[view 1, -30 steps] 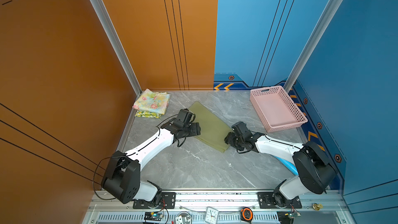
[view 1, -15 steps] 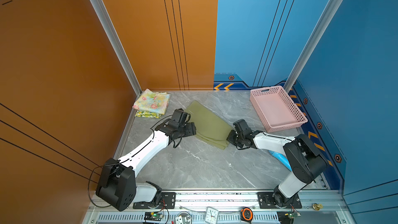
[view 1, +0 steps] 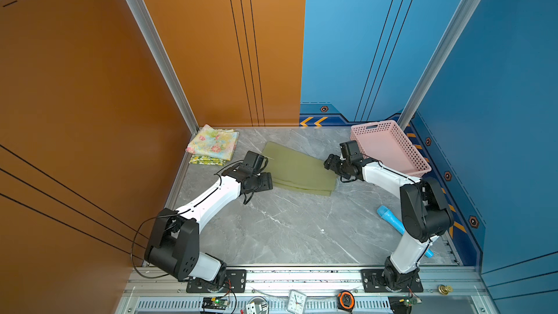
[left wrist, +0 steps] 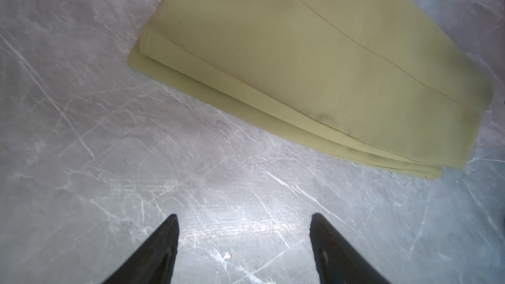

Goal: Fold and stack skirts
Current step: Rotate the skirt at the center of the table.

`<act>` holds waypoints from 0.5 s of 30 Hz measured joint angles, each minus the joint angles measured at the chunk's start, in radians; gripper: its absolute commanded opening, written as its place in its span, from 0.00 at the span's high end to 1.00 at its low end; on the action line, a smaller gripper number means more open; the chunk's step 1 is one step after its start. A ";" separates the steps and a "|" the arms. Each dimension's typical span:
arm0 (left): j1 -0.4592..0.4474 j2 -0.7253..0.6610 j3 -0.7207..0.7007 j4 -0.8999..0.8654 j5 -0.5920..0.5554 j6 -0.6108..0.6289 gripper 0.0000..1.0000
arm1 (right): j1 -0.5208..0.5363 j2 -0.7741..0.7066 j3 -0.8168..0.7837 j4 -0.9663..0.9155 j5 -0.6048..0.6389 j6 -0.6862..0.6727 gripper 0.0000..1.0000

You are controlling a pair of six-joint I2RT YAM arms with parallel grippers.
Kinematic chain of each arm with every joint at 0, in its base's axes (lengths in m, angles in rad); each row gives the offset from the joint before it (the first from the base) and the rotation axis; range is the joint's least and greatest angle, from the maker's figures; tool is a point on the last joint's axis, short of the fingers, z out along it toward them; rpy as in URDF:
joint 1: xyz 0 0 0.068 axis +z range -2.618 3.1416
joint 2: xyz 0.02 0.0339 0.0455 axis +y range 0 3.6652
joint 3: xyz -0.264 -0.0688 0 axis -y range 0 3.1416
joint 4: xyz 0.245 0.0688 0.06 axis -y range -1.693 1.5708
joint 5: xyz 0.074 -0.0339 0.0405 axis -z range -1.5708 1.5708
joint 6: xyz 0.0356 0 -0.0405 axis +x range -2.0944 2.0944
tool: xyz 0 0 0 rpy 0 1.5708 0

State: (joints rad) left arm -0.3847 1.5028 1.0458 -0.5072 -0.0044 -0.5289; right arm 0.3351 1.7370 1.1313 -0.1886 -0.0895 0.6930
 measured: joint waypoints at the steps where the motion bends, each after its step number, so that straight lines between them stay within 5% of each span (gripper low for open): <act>1: 0.006 0.023 0.017 -0.001 -0.003 0.006 0.25 | 0.008 -0.026 -0.020 -0.005 0.013 -0.006 0.25; 15: 0.100 0.375 0.330 -0.040 -0.075 0.103 0.25 | 0.159 -0.230 -0.212 -0.045 0.093 -0.043 0.30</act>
State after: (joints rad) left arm -0.2844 1.8782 1.3762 -0.5472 -0.0795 -0.4255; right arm 0.4942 1.5070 0.9188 -0.2340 0.0036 0.6502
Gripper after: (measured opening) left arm 0.747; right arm 0.708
